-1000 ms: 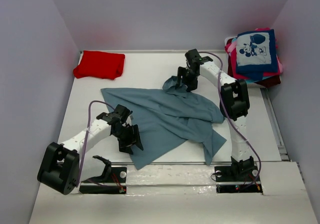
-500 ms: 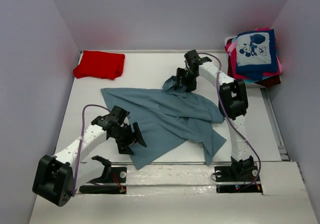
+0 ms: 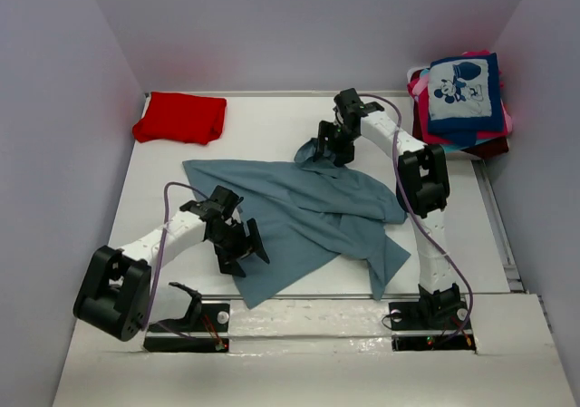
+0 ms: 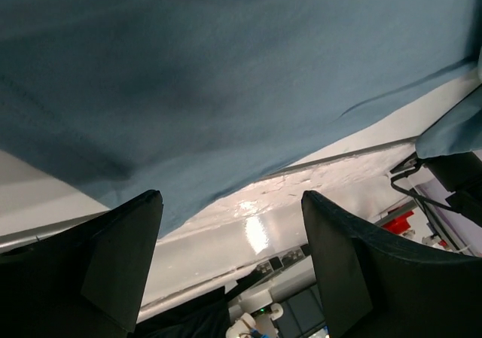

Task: Fold and stack the t-shirts
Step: Flatten out the tshirt

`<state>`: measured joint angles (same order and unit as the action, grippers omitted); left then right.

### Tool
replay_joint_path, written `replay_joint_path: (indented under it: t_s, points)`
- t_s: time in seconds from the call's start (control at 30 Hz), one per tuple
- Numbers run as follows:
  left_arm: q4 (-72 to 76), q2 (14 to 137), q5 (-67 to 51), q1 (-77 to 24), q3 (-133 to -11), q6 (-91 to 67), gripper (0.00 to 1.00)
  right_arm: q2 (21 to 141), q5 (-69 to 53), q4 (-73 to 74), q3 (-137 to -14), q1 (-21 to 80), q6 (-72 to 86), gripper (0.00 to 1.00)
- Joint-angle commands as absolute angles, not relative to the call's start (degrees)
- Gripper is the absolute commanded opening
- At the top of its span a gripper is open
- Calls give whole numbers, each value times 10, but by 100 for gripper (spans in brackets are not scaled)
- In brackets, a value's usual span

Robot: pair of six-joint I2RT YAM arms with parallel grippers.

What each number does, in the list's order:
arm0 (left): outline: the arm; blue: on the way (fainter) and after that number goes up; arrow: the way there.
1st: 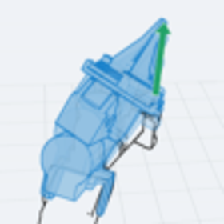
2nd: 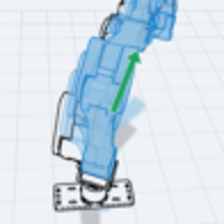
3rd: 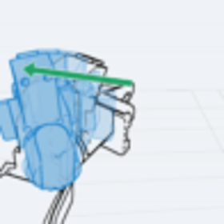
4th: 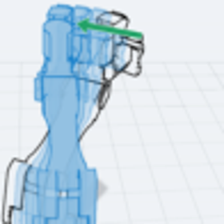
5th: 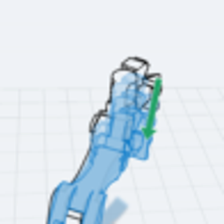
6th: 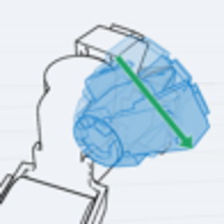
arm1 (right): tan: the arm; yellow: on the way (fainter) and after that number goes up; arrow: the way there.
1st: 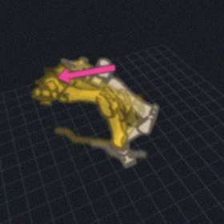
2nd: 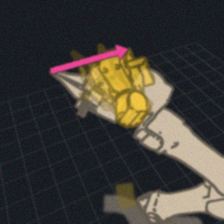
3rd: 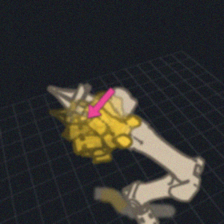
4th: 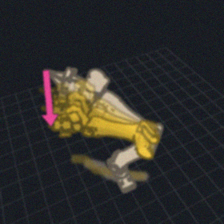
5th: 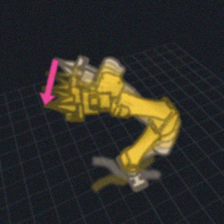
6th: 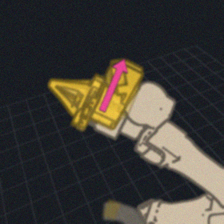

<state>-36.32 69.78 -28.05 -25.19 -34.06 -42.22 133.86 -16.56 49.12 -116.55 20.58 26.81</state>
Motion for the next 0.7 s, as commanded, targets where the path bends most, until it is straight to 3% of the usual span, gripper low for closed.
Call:
replay_joint_path:
  t_s: [0.0,0.23,0.4,0.67]
  points:
    - [-327,738,-287,-255,-383,-390,86,1339,-181,481,-1192,201,272,73]
    - [-321,819,-286,-255,-429,-353,86,1342,-190,481,-1208,201,271,73]
    - [-322,856,-304,-255,-439,-340,85,1330,-208,475,-1192,201,272,67]
    - [-318,892,-301,-255,-475,-330,85,1349,-158,478,-1222,201,279,67]
